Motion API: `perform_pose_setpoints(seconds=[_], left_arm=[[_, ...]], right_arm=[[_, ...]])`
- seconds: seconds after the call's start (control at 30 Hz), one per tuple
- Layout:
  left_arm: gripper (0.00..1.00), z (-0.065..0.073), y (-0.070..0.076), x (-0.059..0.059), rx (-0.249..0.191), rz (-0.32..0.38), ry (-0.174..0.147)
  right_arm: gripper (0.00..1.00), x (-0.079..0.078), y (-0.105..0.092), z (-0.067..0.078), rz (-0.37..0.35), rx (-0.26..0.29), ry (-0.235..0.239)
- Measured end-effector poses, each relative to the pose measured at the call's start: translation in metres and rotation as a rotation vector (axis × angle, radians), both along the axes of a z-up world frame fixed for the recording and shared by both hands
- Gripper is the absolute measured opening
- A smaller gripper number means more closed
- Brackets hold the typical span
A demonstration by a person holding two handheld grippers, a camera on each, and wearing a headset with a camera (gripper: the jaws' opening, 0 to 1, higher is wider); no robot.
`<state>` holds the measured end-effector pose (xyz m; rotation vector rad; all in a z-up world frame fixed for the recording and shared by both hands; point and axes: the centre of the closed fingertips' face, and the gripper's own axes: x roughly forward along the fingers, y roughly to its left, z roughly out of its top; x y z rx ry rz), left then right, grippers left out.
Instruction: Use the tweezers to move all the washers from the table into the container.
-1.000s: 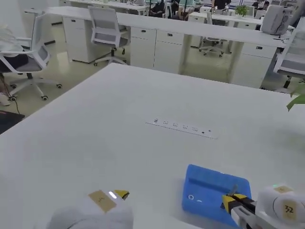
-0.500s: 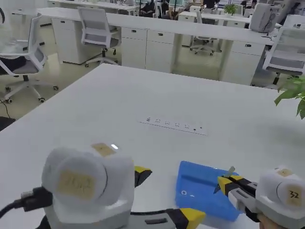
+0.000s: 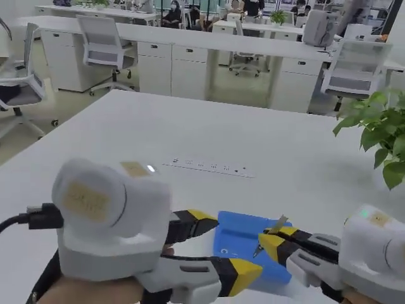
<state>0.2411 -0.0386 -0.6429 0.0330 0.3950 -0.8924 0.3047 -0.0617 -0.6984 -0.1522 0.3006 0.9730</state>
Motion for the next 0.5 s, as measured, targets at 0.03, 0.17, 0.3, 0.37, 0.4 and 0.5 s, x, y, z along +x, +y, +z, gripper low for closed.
perform_pose_setpoints(seconds=[0.03, 0.17, 0.3, 0.37, 0.4, 0.5], left_arm=[[0.43, 0.000, -0.001, -0.001, 0.003, -0.011, -0.002], [0.39, 0.007, -0.008, -0.005, -0.010, -0.071, -0.019], [0.34, 0.011, -0.012, -0.010, 0.007, -0.132, -0.032], [0.31, 0.012, -0.015, -0.012, 0.019, -0.156, -0.035], [0.28, 0.012, -0.017, -0.014, 0.017, -0.164, -0.032], [0.23, 0.010, -0.023, -0.019, 0.007, -0.189, -0.015]], right_arm=[[0.02, -0.007, 0.003, 0.001, 0.024, 0.003, 0.005], [0.02, -0.031, 0.009, 0.004, 0.103, -0.025, 0.005], [0.02, -0.051, 0.013, 0.011, 0.158, -0.021, 0.012], [0.02, -0.062, 0.016, 0.012, 0.201, -0.024, 0.024], [0.02, -0.066, 0.017, 0.013, 0.221, -0.030, 0.026], [0.02, -0.079, 0.019, 0.013, 0.253, -0.052, 0.038]])
